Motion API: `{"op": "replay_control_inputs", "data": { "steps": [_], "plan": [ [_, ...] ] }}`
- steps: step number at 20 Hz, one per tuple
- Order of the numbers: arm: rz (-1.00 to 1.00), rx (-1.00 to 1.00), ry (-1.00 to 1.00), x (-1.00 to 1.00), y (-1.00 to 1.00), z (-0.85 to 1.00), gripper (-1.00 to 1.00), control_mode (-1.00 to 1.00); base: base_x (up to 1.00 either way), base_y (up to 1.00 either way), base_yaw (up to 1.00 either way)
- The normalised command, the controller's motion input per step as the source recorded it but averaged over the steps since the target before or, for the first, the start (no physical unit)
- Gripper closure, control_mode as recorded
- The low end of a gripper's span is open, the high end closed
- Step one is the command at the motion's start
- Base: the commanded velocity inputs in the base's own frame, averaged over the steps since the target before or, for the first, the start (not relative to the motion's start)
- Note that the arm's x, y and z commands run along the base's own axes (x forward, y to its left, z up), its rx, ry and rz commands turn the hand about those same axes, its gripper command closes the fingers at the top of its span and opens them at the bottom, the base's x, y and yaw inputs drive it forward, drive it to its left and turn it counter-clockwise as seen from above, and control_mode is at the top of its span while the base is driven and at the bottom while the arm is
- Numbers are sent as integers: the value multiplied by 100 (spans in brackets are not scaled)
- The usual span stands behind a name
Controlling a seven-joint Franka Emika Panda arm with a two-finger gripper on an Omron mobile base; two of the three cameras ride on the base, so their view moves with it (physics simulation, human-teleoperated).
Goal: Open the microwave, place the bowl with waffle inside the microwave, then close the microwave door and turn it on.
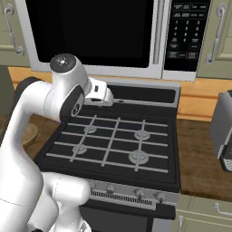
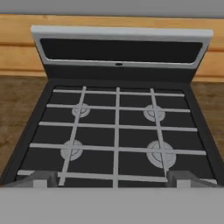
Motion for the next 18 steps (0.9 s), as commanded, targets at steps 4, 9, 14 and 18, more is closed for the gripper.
{"op": "replay_control_inputs", "data": {
  "steps": [4,9,14,18],
  "plan": [
    [0,0,-33,-45,-51,65,-100,-100,0,0,0],
    [-1,0,-28,-7,-21,73,-100,-100,0,0,0],
    [-6,1,-18,0,-5,63,-100,-100,0,0,0],
    [-10,0,-4,0,0,52,-100,-100,0,0,0]
  ]
}}
